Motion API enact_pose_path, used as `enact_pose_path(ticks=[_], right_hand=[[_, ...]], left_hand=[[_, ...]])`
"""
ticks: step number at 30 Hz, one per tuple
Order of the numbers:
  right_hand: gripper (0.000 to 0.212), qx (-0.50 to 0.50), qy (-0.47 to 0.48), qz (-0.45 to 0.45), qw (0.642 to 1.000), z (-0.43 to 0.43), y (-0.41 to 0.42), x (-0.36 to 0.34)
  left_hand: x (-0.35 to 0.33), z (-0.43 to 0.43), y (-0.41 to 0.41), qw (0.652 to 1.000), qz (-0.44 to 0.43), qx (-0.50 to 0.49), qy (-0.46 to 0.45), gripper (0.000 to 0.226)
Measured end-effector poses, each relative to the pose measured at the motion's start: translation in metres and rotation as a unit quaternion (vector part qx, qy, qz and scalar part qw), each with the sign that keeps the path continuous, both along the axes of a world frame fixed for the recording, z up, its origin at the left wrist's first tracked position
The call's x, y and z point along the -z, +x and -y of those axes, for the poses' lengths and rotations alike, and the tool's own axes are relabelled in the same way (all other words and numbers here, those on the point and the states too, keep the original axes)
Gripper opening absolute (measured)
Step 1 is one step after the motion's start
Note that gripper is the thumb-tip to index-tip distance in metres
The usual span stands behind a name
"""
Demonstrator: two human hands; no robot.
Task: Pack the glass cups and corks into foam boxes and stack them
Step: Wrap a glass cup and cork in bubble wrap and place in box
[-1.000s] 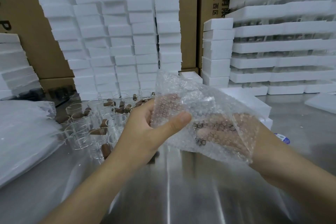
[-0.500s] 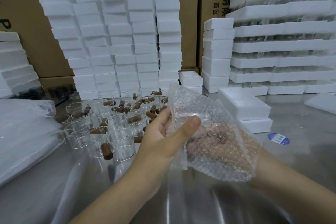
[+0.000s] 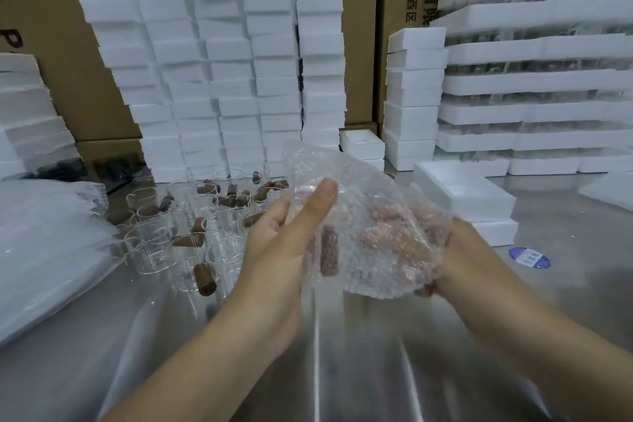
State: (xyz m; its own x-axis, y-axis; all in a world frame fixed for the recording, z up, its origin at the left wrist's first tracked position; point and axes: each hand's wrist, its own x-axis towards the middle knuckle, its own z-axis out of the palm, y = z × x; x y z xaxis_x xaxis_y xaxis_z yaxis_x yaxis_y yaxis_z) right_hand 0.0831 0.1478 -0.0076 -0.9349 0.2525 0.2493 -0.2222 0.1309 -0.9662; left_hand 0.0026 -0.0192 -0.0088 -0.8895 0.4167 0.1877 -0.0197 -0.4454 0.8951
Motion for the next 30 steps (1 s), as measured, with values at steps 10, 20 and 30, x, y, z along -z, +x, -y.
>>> enact_pose_path(ticks=[10, 20, 30], right_hand=[[0.058, 0.057, 0.045, -0.111, 0.991, -0.012, 0.013, -0.014], [0.061, 0.086, -0.048, -0.04, 0.994, -0.023, 0.008, -0.014], [0.032, -0.062, -0.234, -0.085, 0.967, -0.033, 0.007, -0.019]], left_hand=[[-0.003, 0.002, 0.0, 0.999, 0.031, 0.019, 0.026, 0.113], [0.003, 0.001, 0.0, 0.999, 0.005, 0.031, -0.041, 0.104], [0.005, -0.002, 0.002, 0.988, -0.012, 0.089, -0.127, 0.06]])
